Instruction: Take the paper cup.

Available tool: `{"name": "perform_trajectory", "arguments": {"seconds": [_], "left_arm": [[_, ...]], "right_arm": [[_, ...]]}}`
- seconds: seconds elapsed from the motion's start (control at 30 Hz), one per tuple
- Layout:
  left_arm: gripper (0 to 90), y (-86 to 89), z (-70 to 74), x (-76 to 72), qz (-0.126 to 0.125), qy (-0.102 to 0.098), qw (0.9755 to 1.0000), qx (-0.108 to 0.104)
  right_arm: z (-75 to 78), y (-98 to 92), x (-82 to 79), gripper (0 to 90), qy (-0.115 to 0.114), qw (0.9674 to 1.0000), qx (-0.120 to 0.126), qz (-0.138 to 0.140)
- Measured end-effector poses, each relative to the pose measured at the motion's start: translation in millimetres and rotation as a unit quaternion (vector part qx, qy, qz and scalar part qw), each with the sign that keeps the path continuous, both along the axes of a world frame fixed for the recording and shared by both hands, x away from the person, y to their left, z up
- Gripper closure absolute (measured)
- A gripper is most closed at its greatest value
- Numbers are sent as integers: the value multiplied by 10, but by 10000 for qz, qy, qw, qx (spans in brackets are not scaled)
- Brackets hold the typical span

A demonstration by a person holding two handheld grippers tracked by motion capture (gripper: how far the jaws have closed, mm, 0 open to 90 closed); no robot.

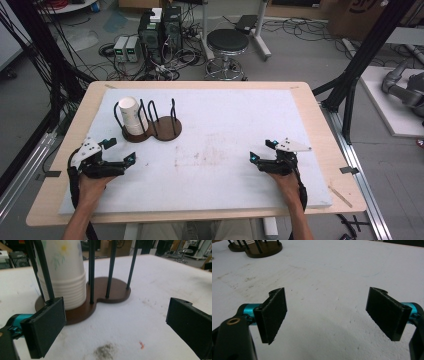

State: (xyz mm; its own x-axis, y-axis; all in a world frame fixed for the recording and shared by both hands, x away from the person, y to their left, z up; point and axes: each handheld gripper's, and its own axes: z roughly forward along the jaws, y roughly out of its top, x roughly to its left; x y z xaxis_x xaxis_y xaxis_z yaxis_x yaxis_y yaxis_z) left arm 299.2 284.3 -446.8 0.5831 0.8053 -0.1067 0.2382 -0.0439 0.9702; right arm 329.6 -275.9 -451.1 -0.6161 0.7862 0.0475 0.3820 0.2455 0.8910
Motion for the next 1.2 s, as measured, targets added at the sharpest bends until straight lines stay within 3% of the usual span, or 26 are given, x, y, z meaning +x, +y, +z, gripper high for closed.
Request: {"name": "perform_trajectory", "arguments": {"seconds": [0.3, 0.67, 1.07, 1.2], "left_arm": [[27, 162, 489, 216, -393, -136, 9990, 177], [27, 282, 960, 586, -624, -213, 9975, 264], [27, 238, 1186, 825, -810, -247, 9955, 434], [27, 218, 1292, 972, -1031, -134, 9922, 684]], "right_arm": [[0, 3, 4, 175, 40, 10000, 8, -3], [-1, 5, 6, 175, 31, 10000, -23, 1], [0, 6, 6, 175, 74, 10000, -15, 11], [-1, 4, 13, 175, 83, 10000, -9, 11]]}}
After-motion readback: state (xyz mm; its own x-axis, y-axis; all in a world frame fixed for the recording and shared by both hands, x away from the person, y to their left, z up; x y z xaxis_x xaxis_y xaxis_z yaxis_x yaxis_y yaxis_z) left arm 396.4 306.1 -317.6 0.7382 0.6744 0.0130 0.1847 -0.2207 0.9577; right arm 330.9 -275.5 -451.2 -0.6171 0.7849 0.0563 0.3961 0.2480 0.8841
